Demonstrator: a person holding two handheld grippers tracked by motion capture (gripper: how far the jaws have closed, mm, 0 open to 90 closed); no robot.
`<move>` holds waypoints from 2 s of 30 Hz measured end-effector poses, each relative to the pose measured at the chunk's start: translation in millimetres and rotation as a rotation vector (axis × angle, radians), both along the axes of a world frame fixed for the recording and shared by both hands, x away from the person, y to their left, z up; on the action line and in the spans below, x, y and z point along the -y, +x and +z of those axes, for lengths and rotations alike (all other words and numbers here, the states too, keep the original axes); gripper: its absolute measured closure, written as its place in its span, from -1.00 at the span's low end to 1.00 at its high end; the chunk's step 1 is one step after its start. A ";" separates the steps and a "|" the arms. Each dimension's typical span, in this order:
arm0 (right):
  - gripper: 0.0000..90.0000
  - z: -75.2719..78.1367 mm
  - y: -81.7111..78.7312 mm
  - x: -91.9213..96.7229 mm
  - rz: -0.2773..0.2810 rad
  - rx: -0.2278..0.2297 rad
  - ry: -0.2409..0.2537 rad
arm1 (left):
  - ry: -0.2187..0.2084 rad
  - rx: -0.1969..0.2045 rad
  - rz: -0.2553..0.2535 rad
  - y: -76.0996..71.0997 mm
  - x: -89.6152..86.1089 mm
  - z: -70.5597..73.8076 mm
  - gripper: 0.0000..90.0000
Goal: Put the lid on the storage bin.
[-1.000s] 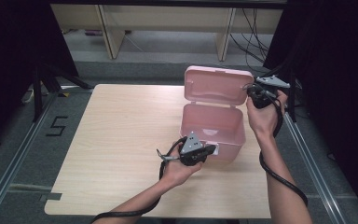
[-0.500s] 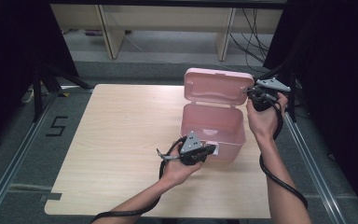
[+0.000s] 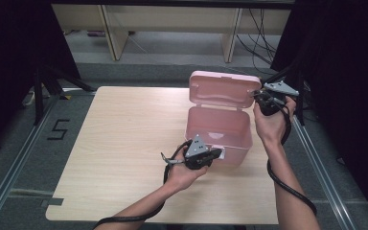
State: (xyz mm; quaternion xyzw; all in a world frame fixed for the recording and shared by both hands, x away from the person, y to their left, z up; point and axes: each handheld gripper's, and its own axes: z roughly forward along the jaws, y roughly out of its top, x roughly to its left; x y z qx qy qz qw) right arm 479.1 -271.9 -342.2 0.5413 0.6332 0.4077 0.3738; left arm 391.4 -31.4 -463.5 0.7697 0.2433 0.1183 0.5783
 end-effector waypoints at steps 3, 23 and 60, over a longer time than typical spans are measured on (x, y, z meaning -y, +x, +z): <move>0.98 -0.3 -0.9 1.5 0.012 0.003 -0.024 | 0.000 -0.006 0.003 -0.3 0.2 0.3 1.00; 0.98 -5.4 -12.7 0.1 0.006 0.020 -0.028 | -0.010 -0.009 -0.008 -5.3 0.0 1.7 0.76; 0.98 -16.6 -31.9 -1.0 0.005 0.075 -0.072 | -0.078 0.076 0.077 -21.2 -51.5 36.7 0.55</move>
